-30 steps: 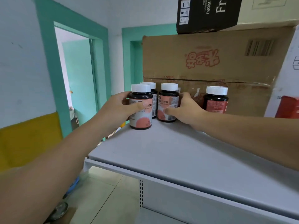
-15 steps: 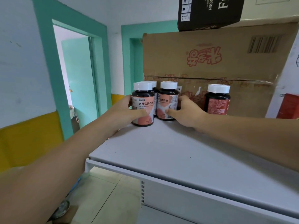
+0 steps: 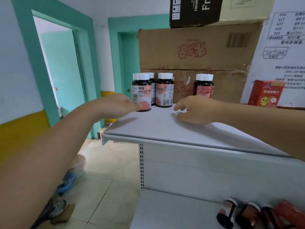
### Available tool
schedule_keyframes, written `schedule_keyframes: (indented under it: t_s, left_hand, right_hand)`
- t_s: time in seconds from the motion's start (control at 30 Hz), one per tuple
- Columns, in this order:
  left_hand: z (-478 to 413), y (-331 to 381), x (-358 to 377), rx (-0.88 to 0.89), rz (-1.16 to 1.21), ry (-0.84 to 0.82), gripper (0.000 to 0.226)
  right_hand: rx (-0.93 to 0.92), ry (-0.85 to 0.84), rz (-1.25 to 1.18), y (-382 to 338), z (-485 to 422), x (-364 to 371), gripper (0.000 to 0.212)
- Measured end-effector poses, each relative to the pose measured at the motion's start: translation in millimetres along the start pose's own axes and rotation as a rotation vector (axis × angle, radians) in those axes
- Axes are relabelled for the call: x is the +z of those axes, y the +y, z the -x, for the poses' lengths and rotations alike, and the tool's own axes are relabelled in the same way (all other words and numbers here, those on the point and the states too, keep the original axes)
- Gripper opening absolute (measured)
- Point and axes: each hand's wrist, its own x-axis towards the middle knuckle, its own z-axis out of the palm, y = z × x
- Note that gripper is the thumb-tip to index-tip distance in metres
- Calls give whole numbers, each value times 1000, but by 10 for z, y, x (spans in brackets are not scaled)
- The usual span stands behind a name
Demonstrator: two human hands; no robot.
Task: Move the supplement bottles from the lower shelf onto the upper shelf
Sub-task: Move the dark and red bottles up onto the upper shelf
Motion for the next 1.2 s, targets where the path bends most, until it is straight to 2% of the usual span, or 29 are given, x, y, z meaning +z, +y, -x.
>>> schedule_keyframes:
  t_s: [0.17,0.47,0.7,0.87,0.97,1.2]
  left_hand:
    - [538,253,-27,193,-233,-11,55]
    - [1218,576,348,519,-284,71,40]
    - [1421,678,910,670,-279,106,38]
    - [1239,761,1635,676,-298,-9,39]
    - [1028,874,2143,636,-273,-103,39]
    - [485,1209,3387,434,-217,-289,43]
  right_hand:
    - [18,47,8,-99,615,-41,36]
    - [220,200,13,-92,2114,-21,37]
    - [474,114,62,282,3056,390,41]
    - [633,42,18,739,3417,886,35]
    - [704,8,-26,1093,3511,1208,39]
    - [774,-72,-136,1986,3352,1875,40]
